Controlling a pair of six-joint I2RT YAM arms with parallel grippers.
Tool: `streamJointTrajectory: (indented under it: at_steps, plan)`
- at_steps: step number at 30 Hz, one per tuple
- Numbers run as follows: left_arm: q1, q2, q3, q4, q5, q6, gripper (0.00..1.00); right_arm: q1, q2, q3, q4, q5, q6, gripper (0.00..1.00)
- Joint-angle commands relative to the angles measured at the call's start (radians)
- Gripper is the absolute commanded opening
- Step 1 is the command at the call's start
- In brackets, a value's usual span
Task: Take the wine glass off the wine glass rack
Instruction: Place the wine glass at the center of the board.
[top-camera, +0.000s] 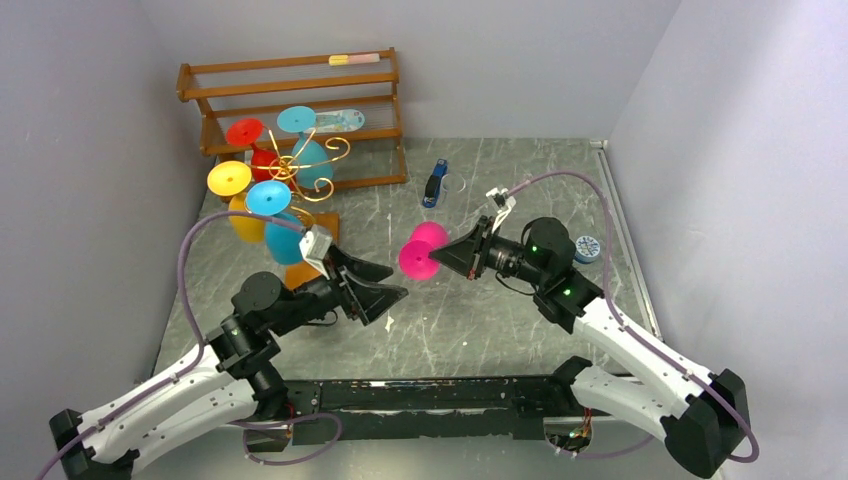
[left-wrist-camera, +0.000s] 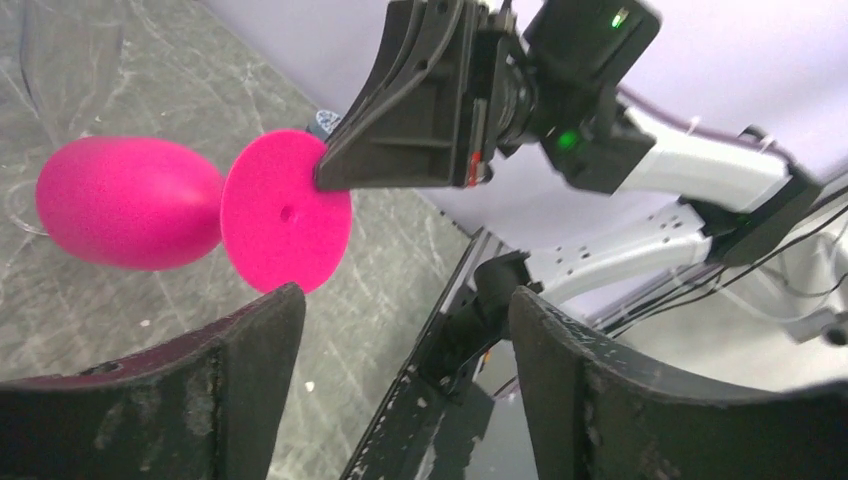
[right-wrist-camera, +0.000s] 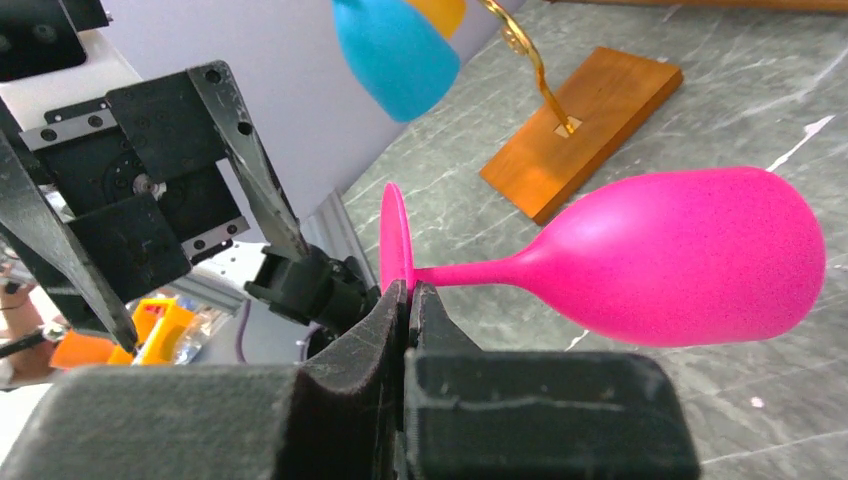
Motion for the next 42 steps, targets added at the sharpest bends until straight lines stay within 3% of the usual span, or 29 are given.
streamJointTrajectory:
  at_steps: [1,4,9,19,25,32,36,42]
  plan:
    - [-0.002,-0.035,0.018,0.055,-0.057,-0.104,0.76,0.003,-0.003,-0.031,0.174,-0.038,0.057,0.00]
    - [-0.002,-0.047,-0.008,0.073,-0.078,-0.136,0.70,0.003,-0.014,-0.039,0.182,-0.041,0.044,0.00]
    - [-0.003,-0.006,-0.017,0.095,-0.081,-0.199,0.67,0.004,-0.034,-0.101,0.348,-0.062,0.135,0.00]
    - [-0.002,0.045,-0.005,0.106,-0.080,-0.242,0.65,0.003,-0.023,-0.104,0.404,-0.098,0.190,0.00]
    - [-0.002,0.040,0.001,0.071,-0.105,-0.233,0.65,0.004,-0.027,-0.079,0.325,-0.071,0.153,0.00]
    - [-0.002,0.018,0.071,-0.081,-0.170,-0.156,0.76,0.003,-0.044,-0.039,0.193,0.075,0.092,0.00]
    - [-0.002,0.004,0.061,-0.089,-0.177,-0.158,0.80,0.003,-0.009,0.010,0.154,0.012,0.086,0.00]
    - [-0.002,0.060,0.072,-0.088,-0.177,-0.177,0.73,0.003,0.055,0.026,0.251,-0.137,0.152,0.00]
